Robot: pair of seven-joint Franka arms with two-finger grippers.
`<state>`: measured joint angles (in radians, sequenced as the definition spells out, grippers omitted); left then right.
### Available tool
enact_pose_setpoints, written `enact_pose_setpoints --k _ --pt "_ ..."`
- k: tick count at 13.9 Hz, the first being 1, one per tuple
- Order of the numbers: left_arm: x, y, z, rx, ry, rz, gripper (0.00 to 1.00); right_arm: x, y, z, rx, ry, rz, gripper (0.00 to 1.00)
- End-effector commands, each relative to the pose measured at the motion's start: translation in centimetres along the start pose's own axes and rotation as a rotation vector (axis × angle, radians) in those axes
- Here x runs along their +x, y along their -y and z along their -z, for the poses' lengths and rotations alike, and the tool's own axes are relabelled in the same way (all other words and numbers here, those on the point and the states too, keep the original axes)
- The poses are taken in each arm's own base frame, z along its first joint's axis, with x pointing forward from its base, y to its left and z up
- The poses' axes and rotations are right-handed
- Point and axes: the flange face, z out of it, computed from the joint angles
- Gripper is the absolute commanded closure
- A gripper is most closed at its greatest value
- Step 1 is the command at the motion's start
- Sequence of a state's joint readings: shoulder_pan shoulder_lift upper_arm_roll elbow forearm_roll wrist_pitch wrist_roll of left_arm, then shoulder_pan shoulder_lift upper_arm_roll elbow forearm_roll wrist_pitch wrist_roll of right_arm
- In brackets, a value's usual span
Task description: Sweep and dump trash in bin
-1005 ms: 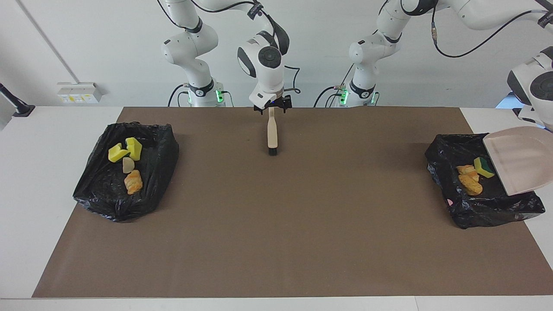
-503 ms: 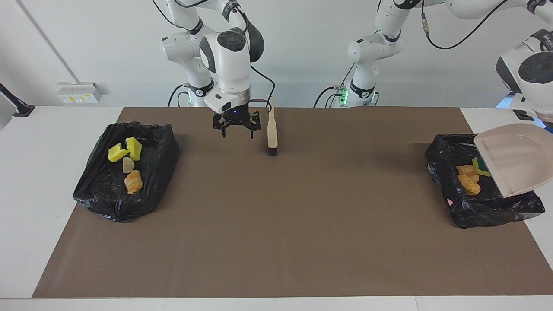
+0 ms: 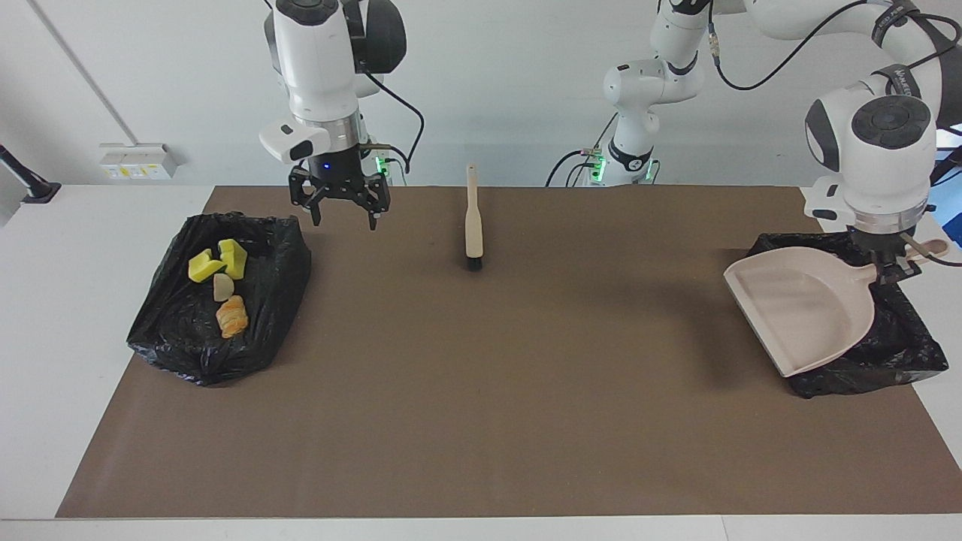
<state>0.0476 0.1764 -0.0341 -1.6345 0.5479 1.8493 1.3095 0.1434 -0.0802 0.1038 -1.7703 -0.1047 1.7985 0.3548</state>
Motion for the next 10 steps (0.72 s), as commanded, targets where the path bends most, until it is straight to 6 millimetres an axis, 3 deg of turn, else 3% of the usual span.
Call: enact_pose_setpoints --k 1,4,10 --pt "5.7 -0.7 1.1 -0.056 -0.059 0.122 1.0 0.7 -2.7 2.8 -0.001 0.005 -0.039 0.0" --pt "13.4 -2.6 1.5 -0.119 -0.115 0.306 1.0 0.8 -5.4 5.9 0.0 -0.003 -0.086 0.0" --pt "27.8 -7.5 6.8 -0.247 -0.23 0.603 1.0 0.1 -13.2 10.2 0.022 -0.005 -0.163 0.0"
